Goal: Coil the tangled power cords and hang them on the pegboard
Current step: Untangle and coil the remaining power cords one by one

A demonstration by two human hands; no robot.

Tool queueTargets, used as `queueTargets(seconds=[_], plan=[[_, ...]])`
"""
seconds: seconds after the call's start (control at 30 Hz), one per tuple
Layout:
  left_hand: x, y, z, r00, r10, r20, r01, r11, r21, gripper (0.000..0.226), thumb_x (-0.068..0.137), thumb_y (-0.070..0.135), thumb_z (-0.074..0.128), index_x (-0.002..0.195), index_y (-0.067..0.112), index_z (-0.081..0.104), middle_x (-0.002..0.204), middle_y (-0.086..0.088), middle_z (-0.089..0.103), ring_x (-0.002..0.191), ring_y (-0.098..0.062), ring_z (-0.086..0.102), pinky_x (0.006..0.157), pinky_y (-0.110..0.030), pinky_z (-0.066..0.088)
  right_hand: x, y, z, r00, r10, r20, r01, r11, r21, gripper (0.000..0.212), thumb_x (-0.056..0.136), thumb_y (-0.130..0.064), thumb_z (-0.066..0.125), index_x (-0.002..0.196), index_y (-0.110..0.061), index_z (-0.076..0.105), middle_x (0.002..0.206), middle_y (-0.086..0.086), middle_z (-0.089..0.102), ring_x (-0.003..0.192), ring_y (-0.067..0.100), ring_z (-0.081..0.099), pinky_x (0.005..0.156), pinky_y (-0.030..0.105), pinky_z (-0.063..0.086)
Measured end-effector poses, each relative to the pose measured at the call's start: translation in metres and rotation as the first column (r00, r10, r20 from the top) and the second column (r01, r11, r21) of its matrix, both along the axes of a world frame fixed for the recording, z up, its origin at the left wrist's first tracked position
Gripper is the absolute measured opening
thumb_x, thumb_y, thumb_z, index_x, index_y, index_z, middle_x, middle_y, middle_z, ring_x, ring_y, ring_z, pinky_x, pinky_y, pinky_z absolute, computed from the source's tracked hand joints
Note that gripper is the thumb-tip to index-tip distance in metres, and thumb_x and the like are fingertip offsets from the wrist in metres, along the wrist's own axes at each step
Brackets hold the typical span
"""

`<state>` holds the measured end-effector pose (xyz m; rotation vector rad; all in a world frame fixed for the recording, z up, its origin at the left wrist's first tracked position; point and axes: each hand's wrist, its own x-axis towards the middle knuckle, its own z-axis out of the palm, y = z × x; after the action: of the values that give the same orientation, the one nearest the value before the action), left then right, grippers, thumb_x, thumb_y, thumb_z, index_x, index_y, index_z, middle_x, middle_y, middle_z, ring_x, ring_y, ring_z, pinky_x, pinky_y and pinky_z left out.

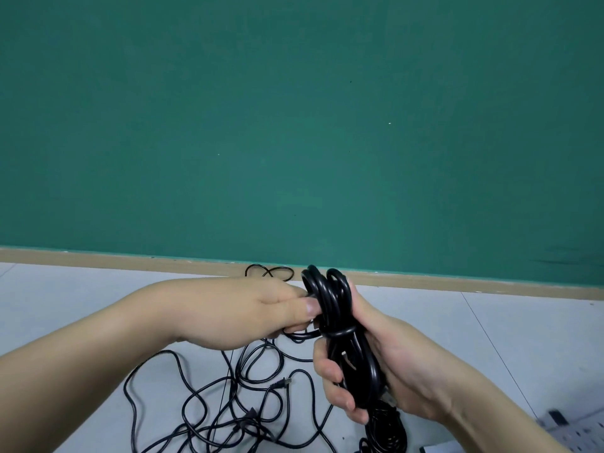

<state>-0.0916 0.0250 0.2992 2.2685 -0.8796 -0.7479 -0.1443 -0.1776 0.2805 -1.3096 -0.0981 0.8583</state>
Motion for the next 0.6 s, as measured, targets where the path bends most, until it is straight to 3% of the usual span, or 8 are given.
queueTargets(seconds=[0.07, 0.1, 0.2, 0.27, 0.33, 0.43, 0.5, 0.6], plan=[[0.0, 0.0, -0.003, 0.999, 0.016, -0.03, -0.017, 1.0, -0.02, 0.059, 0.105, 0.058, 0.027, 0.084, 0.006, 0.046, 0.079, -0.001, 0.033, 0.067, -0.008, 0.037, 0.08, -0.038, 0.041, 0.0, 0.0, -0.001, 1.0, -0.011, 0.005, 0.011, 1.0, -0.005, 0.067, 0.093, -0.073, 0.025, 0.068, -0.037, 0.076, 0.06, 0.003, 0.055, 0.049, 0.017, 0.054, 0.046, 0.026, 0.046], [0.0, 0.0, -0.004, 0.997, 0.046, -0.054, -0.049, 0.998, -0.043, 0.063, 0.101, 0.063, 0.03, 0.09, 0.004, 0.05, 0.081, 0.0, 0.036, 0.072, -0.01, 0.038, 0.078, -0.034, 0.045, 0.0, 0.001, -0.001, 1.0, -0.025, 0.013, 0.025, 1.0, 0.004, 0.064, 0.093, -0.072, 0.027, 0.076, -0.036, 0.077, 0.06, 0.005, 0.056, 0.049, 0.018, 0.054, 0.045, 0.026, 0.046], [0.006, -0.001, -0.009, 0.984, 0.114, -0.136, -0.126, 0.988, -0.09, 0.084, 0.089, 0.076, 0.033, 0.11, -0.001, 0.058, 0.092, 0.001, 0.052, 0.085, -0.01, 0.051, 0.088, -0.025, 0.054, 0.003, 0.002, -0.003, 0.998, -0.057, 0.014, 0.056, 0.996, 0.063, 0.069, 0.095, -0.071, 0.032, 0.114, -0.02, 0.074, 0.069, 0.009, 0.053, 0.054, 0.02, 0.054, 0.046, 0.029, 0.047], [0.007, -0.004, -0.007, 0.979, 0.14, -0.149, -0.162, 0.975, -0.15, 0.072, 0.097, 0.072, 0.034, 0.095, 0.004, 0.058, 0.084, 0.004, 0.049, 0.076, -0.01, 0.046, 0.074, -0.02, 0.048, 0.006, 0.002, -0.004, 0.998, -0.057, 0.004, 0.057, 0.993, 0.103, 0.07, 0.099, -0.073, 0.035, 0.121, -0.019, 0.073, 0.073, 0.009, 0.051, 0.056, 0.02, 0.053, 0.047, 0.03, 0.046], [0.006, -0.006, -0.006, 0.966, 0.164, -0.199, -0.212, 0.944, -0.254, 0.056, 0.102, 0.064, 0.035, 0.073, 0.018, 0.048, 0.074, 0.005, 0.034, 0.067, -0.015, 0.03, 0.065, -0.022, 0.035, 0.009, 0.001, -0.005, 0.998, -0.057, 0.0, 0.056, 0.987, 0.148, 0.07, 0.097, -0.071, 0.038, 0.129, -0.016, 0.068, 0.075, 0.007, 0.051, 0.059, 0.02, 0.053, 0.049, 0.03, 0.046], [0.005, -0.006, -0.01, 0.93, 0.164, -0.328, -0.285, 0.886, -0.365, 0.049, 0.1, 0.063, 0.04, 0.07, 0.025, 0.044, 0.077, -0.01, 0.029, 0.072, -0.024, 0.021, 0.064, -0.031, 0.026, 0.013, -0.001, -0.003, 0.999, -0.046, 0.002, 0.045, 0.986, 0.16, 0.07, 0.093, -0.07, 0.041, 0.122, -0.013, 0.07, 0.074, 0.006, 0.05, 0.059, 0.019, 0.052, 0.049, 0.03, 0.046], [0.003, -0.004, -0.015, 0.852, 0.09, -0.515, -0.356, 0.821, -0.446, 0.041, 0.101, 0.057, 0.044, 0.079, 0.023, 0.048, 0.075, -0.008, 0.033, 0.072, -0.024, 0.018, 0.065, -0.032, 0.022, 0.014, -0.001, 0.0, 1.0, -0.024, 0.004, 0.023, 0.987, 0.158, 0.066, 0.091, -0.069, 0.042, 0.112, -0.016, 0.076, 0.072, 0.005, 0.051, 0.058, 0.02, 0.052, 0.049, 0.031, 0.047], [-0.001, 0.002, -0.017, 0.649, -0.073, -0.757, -0.451, 0.764, -0.461, 0.025, 0.102, 0.046, 0.049, 0.091, 0.023, 0.051, 0.075, 0.007, 0.039, 0.068, -0.015, 0.021, 0.068, -0.032, 0.019, 0.015, 0.0, 0.002, 1.0, 0.024, 0.009, -0.025, 0.989, 0.143, 0.064, 0.09, -0.072, 0.051, 0.11, -0.019, 0.078, 0.072, 0.005, 0.055, 0.058, 0.02, 0.054, 0.054, 0.032, 0.05]])
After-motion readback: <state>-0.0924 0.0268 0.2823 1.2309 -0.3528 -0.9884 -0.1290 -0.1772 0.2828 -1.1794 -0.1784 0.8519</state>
